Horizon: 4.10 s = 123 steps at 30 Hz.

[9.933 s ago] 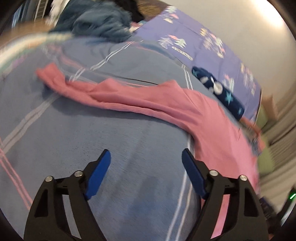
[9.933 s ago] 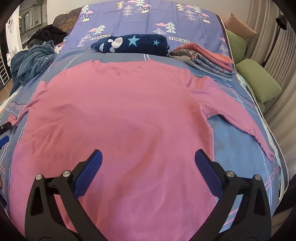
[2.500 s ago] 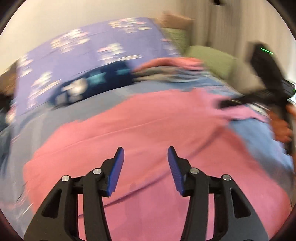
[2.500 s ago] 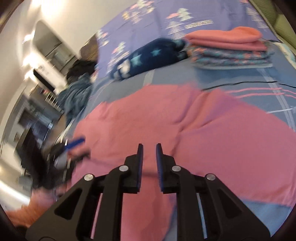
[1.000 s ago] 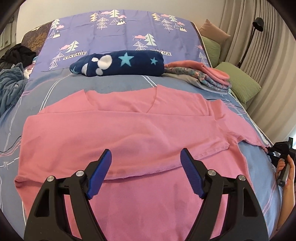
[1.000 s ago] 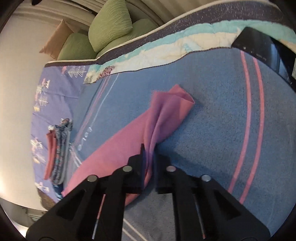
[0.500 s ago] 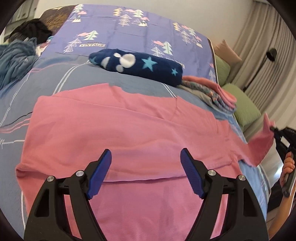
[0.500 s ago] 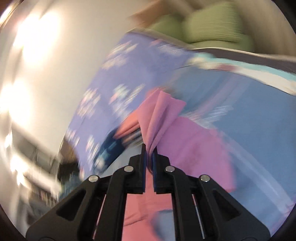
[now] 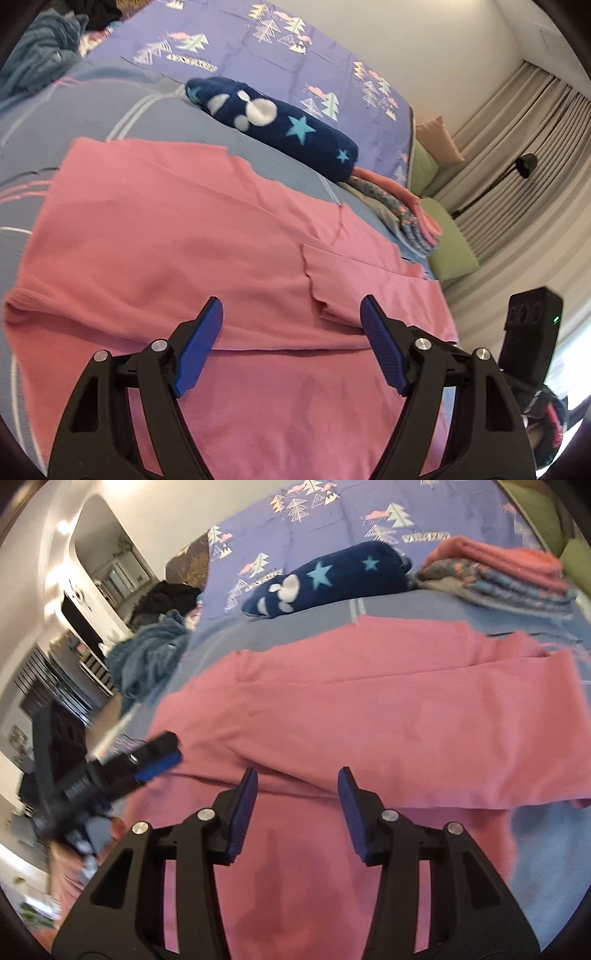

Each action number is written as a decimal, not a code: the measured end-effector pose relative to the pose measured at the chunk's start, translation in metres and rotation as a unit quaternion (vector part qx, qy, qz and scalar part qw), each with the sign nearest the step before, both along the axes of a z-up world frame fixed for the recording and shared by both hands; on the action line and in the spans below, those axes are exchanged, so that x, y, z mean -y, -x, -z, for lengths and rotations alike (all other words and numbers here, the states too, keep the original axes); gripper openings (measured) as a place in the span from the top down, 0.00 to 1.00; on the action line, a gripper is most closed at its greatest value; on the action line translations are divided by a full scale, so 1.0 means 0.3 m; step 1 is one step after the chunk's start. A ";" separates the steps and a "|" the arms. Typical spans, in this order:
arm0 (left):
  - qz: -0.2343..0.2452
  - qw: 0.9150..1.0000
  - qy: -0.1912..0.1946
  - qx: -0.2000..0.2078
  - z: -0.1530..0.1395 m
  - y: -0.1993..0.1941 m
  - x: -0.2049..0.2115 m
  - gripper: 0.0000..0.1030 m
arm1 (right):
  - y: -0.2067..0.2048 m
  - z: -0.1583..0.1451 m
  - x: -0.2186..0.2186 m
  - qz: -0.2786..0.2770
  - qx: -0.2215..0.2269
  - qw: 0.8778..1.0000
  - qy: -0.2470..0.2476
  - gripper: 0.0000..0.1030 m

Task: Fold small clothes

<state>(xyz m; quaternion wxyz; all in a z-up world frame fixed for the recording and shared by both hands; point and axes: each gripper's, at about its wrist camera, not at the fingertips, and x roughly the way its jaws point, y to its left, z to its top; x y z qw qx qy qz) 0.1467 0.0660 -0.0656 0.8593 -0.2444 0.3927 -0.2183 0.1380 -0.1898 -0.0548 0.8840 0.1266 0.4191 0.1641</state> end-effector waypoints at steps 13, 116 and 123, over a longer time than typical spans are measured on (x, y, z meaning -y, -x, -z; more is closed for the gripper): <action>0.096 0.994 -0.046 -0.034 -0.006 -0.151 0.225 0.77 | 0.082 0.024 -0.019 -0.025 0.040 0.988 0.144 0.43; -0.141 0.977 -0.162 -0.017 -0.025 -0.037 -0.361 0.15 | 0.009 0.051 0.477 0.149 -0.022 0.988 0.023 0.71; -0.123 0.984 -0.116 -0.065 0.027 -0.216 -0.399 0.15 | -0.237 0.060 0.457 0.115 -0.044 0.991 -0.044 0.45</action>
